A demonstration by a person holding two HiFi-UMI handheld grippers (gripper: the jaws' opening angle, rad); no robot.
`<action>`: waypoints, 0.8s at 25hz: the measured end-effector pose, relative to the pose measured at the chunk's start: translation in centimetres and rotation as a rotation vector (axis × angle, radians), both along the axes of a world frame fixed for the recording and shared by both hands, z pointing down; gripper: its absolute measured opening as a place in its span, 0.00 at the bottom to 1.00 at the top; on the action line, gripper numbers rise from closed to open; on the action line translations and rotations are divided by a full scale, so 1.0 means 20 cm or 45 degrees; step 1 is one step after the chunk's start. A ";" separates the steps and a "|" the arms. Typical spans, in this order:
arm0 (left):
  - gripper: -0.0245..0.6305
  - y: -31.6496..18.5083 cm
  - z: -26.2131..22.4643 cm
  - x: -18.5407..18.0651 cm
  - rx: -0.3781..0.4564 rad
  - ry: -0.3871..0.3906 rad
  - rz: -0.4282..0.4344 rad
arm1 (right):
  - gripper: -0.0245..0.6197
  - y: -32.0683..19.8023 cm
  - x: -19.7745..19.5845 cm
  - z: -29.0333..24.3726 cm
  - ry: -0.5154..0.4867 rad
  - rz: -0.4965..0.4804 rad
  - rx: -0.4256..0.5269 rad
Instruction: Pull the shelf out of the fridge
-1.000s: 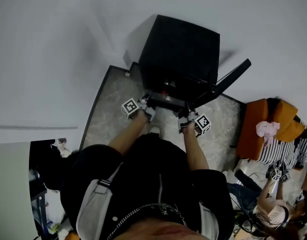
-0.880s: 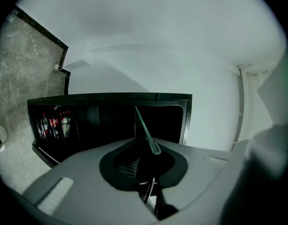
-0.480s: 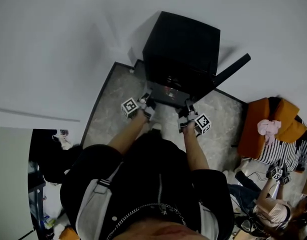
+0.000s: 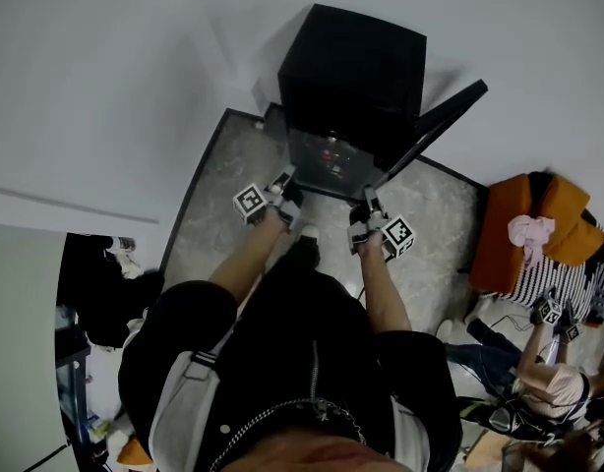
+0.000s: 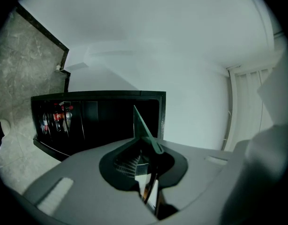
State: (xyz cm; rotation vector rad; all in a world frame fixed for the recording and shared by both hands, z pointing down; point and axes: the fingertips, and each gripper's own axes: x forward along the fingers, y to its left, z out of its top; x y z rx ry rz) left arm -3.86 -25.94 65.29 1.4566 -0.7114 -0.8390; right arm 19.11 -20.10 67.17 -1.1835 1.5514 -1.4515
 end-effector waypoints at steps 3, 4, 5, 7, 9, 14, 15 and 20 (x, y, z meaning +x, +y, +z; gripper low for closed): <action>0.08 0.11 -0.01 -0.01 0.004 0.014 -0.014 | 0.09 0.10 -0.01 -0.03 0.021 -0.006 0.021; 0.08 0.15 -0.02 -0.02 0.009 0.018 -0.018 | 0.09 0.13 -0.01 -0.04 0.025 -0.007 0.020; 0.08 0.18 -0.02 -0.03 0.015 0.022 -0.021 | 0.09 0.17 -0.02 -0.05 0.029 -0.009 0.021; 0.08 0.28 -0.04 -0.05 0.023 0.023 -0.024 | 0.09 0.25 -0.04 -0.07 0.029 -0.018 0.035; 0.08 0.39 -0.08 -0.08 0.034 0.026 -0.023 | 0.09 0.36 -0.07 -0.09 0.039 -0.029 0.055; 0.08 0.50 -0.12 -0.11 0.049 0.028 -0.023 | 0.09 0.47 -0.11 -0.14 0.023 -0.027 0.083; 0.08 0.52 -0.14 -0.11 0.053 0.033 -0.022 | 0.09 0.49 -0.11 -0.15 0.028 -0.027 0.091; 0.08 0.63 -0.16 -0.14 0.061 0.037 -0.022 | 0.09 0.60 -0.14 -0.18 0.062 -0.040 0.118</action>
